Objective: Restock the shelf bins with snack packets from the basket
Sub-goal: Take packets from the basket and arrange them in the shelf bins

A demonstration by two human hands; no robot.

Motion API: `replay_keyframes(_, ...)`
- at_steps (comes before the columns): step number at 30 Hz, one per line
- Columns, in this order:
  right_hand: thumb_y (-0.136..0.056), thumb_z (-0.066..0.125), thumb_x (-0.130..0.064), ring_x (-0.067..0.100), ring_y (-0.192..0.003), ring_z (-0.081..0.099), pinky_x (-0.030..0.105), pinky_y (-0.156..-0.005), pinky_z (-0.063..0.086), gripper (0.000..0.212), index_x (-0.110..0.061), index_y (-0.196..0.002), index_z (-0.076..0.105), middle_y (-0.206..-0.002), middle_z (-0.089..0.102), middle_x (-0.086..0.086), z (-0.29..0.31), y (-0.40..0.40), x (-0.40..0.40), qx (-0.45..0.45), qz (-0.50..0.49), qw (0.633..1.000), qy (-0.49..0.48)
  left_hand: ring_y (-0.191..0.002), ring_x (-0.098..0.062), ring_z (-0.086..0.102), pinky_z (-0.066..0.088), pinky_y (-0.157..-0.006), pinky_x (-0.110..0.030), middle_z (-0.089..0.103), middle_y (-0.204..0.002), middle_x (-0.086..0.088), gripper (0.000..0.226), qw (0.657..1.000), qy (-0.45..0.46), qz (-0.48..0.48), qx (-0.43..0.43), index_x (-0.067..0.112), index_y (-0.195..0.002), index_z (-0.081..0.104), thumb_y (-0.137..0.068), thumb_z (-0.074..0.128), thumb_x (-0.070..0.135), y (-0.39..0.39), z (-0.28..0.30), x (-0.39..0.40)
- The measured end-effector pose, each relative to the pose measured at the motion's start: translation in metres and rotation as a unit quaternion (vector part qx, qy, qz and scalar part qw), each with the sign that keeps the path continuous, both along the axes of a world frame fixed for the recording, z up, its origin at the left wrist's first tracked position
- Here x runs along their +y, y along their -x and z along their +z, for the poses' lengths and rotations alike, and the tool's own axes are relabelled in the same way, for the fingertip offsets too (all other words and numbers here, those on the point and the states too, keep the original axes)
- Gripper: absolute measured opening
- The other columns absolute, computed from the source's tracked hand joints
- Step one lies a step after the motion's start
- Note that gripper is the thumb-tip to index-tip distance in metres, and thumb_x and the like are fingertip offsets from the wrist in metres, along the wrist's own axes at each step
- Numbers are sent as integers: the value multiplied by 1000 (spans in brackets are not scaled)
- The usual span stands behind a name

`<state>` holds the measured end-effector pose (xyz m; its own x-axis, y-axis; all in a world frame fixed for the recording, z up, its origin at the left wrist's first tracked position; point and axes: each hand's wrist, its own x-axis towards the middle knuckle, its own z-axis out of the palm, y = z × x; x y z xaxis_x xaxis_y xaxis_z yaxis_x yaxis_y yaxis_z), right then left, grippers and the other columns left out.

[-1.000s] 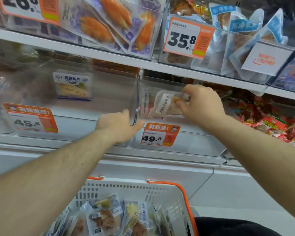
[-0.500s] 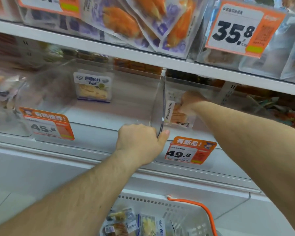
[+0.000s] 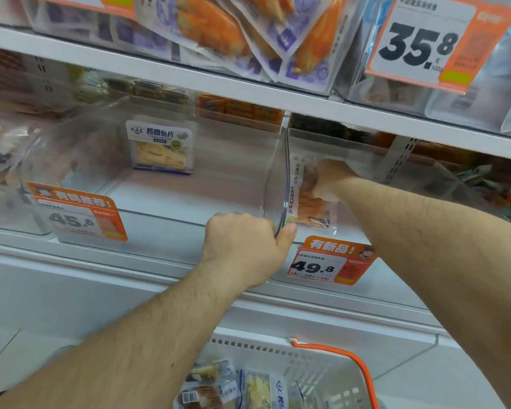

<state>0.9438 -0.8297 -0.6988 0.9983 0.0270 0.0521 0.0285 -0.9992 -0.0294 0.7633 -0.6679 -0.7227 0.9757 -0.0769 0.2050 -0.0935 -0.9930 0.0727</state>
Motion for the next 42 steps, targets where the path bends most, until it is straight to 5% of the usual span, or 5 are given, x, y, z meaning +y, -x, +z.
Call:
replay_keyframes(8, -90, 71, -28, 14, -68, 55, 23, -49, 37, 22, -11, -100, 62, -85, 59, 1, 35, 54, -2, -25, -6, 997, -68, -84, -22, 52, 34, -83, -39, 68, -91, 0, 71, 999, -10, 9, 33, 21, -92, 70, -98, 10, 60, 6, 8, -1)
replay_keyframes(20, -87, 66, -18, 2, -70, 56, 18, -71, 46, 5, -18, -91, 68, -75, 61, -14, 43, 231, 30, -171, 84, 923, -334, -124, -25, 42, 25, -110, -47, 51, -130, -2, 57, 999, -21, -28, -17, 22, -131, 44, -88, 42, 58, 100, 19, 21)
replay_keyframes(30, -86, 70, -23, 16, -69, 59, 29, -64, 49, 9, -17, -81, 64, -73, 62, -4, -100, 256, 35, 164, 58, 947, -269, -103, -15, 58, 50, -93, -37, 60, -118, 10, 35, 940, 49, -98, 322, 30, -125, 56, -92, 54, 42, 118, -28, 54)
replay_keyframes(36, -89, 69, -34, 26, -119, 57, 36, -99, 48, 52, -7, -131, 57, -132, 59, 10, -204, 269, 15, 373, 5, 927, -51, -100, -20, 65, 54, -92, -39, 66, -117, 1, 33, 905, 58, -140, 397, 23, -122, 59, -94, 54, 41, 112, -42, 51)
replay_keyframes(42, -79, 78, -35, 23, -109, 59, 31, -86, 52, 63, -5, -126, 51, -122, 60, 10, -255, 281, 8, 406, -60, 910, -63, -77, -21, 48, 48, -76, -36, 58, -93, -1, 18, 894, 28, -162, 417, 25, -95, 51, -92, 51, 42, 104, -59, 45)
